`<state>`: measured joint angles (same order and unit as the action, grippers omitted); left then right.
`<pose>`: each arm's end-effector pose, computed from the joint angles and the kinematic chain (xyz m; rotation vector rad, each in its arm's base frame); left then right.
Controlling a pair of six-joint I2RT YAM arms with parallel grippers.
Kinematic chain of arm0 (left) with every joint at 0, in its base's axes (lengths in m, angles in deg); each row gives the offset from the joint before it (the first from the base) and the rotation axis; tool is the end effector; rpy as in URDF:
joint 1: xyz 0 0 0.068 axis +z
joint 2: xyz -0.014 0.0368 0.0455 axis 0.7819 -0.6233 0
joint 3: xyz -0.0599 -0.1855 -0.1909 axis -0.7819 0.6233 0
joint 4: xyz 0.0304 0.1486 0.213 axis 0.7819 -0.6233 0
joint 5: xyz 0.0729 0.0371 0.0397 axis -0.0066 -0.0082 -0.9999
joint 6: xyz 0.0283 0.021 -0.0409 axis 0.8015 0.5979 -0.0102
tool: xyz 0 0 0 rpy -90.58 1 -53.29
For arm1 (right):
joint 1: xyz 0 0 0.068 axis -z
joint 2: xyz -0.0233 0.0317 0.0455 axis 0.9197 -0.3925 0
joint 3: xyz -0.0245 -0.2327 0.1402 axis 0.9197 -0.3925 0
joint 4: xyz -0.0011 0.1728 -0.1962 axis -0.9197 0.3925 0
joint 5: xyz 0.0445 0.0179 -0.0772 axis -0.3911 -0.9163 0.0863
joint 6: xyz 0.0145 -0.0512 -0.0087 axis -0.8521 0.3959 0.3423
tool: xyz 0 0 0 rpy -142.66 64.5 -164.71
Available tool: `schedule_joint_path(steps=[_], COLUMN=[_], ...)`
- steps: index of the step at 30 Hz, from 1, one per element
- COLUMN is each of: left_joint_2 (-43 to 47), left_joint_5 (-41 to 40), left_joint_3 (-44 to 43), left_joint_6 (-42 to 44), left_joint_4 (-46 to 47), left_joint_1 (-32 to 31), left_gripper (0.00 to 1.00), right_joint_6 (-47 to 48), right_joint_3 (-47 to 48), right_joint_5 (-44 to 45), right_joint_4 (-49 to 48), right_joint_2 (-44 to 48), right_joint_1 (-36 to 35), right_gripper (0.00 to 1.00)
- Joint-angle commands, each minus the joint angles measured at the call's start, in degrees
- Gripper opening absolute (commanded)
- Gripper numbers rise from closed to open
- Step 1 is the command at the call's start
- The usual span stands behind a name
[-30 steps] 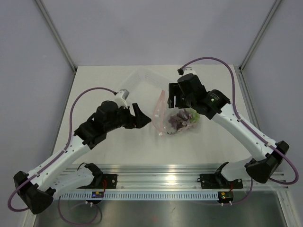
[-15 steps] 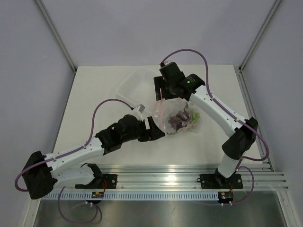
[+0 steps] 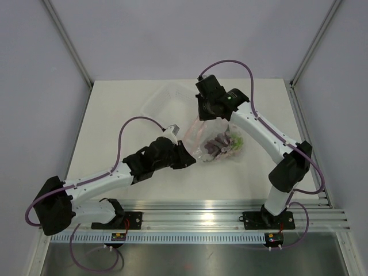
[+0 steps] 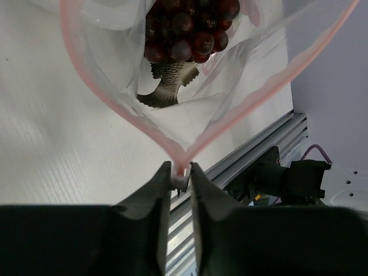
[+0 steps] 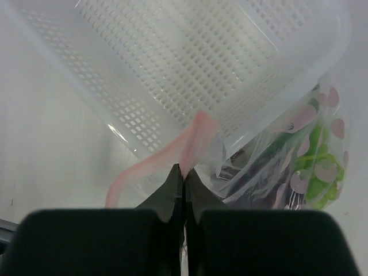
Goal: Place the food in the zip-top bag and seal the zipper
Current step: Adjust the zipper food storage bag at the center of the board.
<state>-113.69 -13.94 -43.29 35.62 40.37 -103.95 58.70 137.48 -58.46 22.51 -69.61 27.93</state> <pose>0.1572 -0.2056 0.2454 -0.0055 2.3127 -1.0606 0.3042 0.2369 0.3620 -0.3020 2.4075 0.2311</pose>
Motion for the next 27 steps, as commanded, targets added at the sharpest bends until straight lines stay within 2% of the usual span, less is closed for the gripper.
schedule_joint_path(steps=[1, 3, 10, 17, 19, 22, 23, 26, 27], left_joint_2=[-0.13, 0.57, 5.93, 7.70, 7.00, 4.36, 2.79, 0.15, -0.30], left_joint_5=[-2.88, -3.15, -1.13, 8.35, 10.55, 19.67, 25.36, 33.11, 34.63], left_joint_3=[-4.79, -5.93, -13.84, -23.60, -26.75, -31.23, -32.47, -35.46, -35.91], left_joint_6=[3.65, 5.85, 21.48, 29.32, 33.87, 39.49, 41.00, 46.98, 48.30], left_joint_4=[3.29, 2.06, -4.96, -12.71, -14.81, -18.68, -20.78, -24.73, -25.62], left_joint_1=[-0.22, -0.22, 0.65, 5.13, 6.19, 8.47, 8.74, 9.27, 9.36], left_gripper=[0.15, 0.00, 0.00, 0.00, 0.00, 0.00, 0.00, 0.00, 0.00], right_joint_6=[-1.37, -1.90, -1.99, -3.92, -4.80, -6.20, -6.73, -7.09, -6.82], right_joint_3=[-0.66, -1.36, 0.13, -3.90, -5.84, -9.62, -11.02, -12.35, -12.27], right_joint_5=[3.14, 4.02, 6.75, 7.72, 8.24, 8.86, 9.03, 9.47, 9.65], right_joint_4=[-1.03, -0.94, 3.01, 4.33, 4.42, 4.59, 4.77, 5.47, 5.82], right_joint_2=[5.18, 7.63, 15.37, 23.98, 25.66, 28.47, 29.35, 30.32, 30.41], right_joint_1=[1.52, 1.87, 2.31, 2.31, 2.31, 2.40, 2.31, 2.31, 2.40], right_gripper=[0.00, 0.00, 0.00, 0.00, 0.00, 0.00, 0.01, 0.11, 0.18])
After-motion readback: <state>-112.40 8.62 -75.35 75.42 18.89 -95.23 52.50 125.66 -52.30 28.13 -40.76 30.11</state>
